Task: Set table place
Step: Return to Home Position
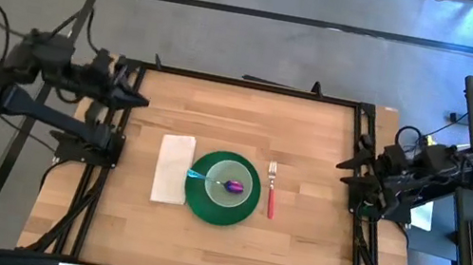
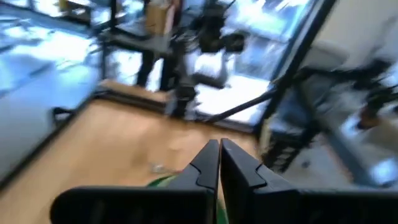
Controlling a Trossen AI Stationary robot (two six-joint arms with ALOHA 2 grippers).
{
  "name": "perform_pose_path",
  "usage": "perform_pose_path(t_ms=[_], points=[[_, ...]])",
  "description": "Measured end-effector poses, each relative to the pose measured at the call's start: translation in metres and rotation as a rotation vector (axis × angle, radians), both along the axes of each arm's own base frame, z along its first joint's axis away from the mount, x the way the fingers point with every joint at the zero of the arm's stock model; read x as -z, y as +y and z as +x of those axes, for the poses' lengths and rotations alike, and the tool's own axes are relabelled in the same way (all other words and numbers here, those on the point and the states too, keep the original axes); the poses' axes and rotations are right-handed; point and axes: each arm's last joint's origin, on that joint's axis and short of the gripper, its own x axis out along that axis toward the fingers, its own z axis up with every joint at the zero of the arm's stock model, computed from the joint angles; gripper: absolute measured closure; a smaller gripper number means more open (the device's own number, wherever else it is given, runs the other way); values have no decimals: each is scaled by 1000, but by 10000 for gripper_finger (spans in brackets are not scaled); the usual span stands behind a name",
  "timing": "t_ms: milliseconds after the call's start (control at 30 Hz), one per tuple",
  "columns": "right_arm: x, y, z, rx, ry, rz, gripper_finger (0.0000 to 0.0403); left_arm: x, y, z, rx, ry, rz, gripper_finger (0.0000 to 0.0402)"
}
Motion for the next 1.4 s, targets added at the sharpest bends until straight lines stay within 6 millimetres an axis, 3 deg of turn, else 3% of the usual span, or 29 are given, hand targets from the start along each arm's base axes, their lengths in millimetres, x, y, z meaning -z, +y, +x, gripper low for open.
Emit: perform_pose_path(t_ms=[133,300,533,733,900,1400], points=[[26,-2,-4,-3,16,34,241,50,-1,1,31,-48,-89,399],[49,-3,-7,-7,-33,79,241,110,-3,20,102,-157,-159,400],[72,-7,-15,25,-57,108,241,172,-3,23,118,-270,-170,387],[85,-14,-29,79,-118,137,241,188,-2,-1,64,-374,-187,384],[88,-15,-27,118,-100,130,241,196,-2,-18,72,-466,-183,394],[106,-16,-23,187,41,209,241,246,-2,-3,73,-513,-180,379]])
